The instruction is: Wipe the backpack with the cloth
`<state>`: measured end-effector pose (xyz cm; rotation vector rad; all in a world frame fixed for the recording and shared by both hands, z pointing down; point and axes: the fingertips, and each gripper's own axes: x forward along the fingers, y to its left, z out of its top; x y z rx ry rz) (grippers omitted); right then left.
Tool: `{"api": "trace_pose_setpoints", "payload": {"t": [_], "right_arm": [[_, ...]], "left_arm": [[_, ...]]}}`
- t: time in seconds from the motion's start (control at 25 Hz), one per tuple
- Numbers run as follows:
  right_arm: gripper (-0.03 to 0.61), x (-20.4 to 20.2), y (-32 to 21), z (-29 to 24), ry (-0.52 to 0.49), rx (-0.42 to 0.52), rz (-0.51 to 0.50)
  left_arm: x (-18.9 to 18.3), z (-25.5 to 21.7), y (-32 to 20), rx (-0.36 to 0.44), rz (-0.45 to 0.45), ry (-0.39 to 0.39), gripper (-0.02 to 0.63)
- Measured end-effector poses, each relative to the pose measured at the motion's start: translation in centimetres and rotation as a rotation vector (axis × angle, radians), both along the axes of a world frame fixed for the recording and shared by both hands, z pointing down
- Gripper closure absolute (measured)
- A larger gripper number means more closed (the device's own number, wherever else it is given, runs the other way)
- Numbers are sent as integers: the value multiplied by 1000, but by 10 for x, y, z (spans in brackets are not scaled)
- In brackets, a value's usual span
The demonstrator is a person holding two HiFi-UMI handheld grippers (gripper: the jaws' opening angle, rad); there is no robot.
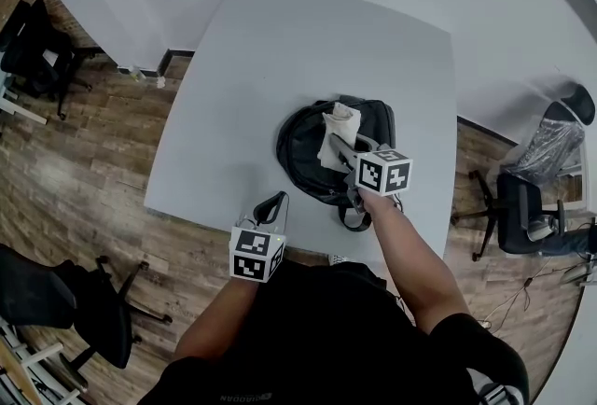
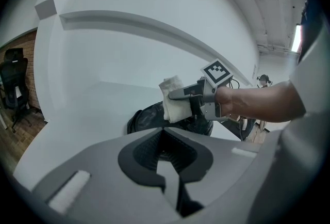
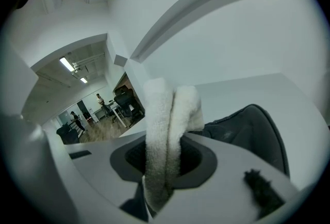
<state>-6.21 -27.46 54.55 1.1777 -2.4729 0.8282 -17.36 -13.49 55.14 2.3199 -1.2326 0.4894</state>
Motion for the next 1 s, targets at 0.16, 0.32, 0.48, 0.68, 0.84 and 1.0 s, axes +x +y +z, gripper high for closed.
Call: {"api": "trace_pose_setpoints", "payload": {"t": [0.16, 0.32, 0.48, 0.68, 0.84, 1.0], "right_arm": [[485, 19, 2, -5, -3, 7, 33], [485, 36, 3, -12, 0, 18, 58], [485, 53, 3, -17, 7, 30, 78], [485, 76, 4, -23, 5, 43, 113], [485, 96, 5, -29, 3, 55, 137], [485, 114, 7, -32, 9, 63, 159]], "left_arm": [[9, -1, 3, 5, 13, 0, 606], [18, -3, 4, 9, 27, -1, 607], [29, -4, 7, 10, 41, 0, 607], [42, -4, 12, 11, 62, -2, 607], [53, -5, 16, 13, 73, -3, 606], [62, -5, 20, 15, 83, -3, 607]]}}
